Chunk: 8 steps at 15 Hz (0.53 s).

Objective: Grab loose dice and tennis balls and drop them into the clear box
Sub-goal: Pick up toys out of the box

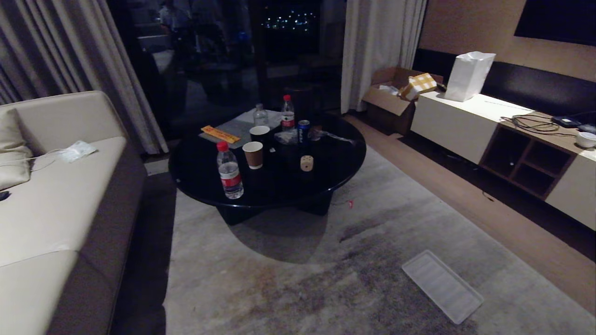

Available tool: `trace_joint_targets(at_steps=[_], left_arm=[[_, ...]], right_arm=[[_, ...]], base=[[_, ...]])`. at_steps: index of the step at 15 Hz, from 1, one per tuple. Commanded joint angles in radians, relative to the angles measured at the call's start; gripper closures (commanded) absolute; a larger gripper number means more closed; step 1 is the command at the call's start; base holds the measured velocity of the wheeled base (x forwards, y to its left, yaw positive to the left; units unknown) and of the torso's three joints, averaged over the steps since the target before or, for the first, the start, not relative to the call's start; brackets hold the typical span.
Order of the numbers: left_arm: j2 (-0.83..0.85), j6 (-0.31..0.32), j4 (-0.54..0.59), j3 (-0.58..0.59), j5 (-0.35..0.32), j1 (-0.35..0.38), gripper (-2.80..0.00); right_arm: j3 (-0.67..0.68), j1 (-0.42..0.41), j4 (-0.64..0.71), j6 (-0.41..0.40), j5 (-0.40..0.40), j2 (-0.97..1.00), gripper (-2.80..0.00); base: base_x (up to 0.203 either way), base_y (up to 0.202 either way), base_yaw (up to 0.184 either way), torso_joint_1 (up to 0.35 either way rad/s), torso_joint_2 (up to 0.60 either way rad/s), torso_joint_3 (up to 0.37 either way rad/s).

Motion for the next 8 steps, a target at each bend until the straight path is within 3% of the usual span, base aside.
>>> trace_joint_targets(at_steps=[1,8], left_arm=[[0.002,-0.001,0.0,0.002,0.001,0.0,0.0],[0.002,-0.006,-0.002,0.002,0.003,0.0,0.0]], right_arm=[[0.0,0.0,0.0,-0.001,0.0,0.001,0.0],[0.0,0.0,0.0,0.0,0.0,0.003,0.0]], base=[[-0.001,-0.006,0.162,-0.001,0.01,0.001],[0.001,-0.007,0.157,0.003,0.0,0.004]])
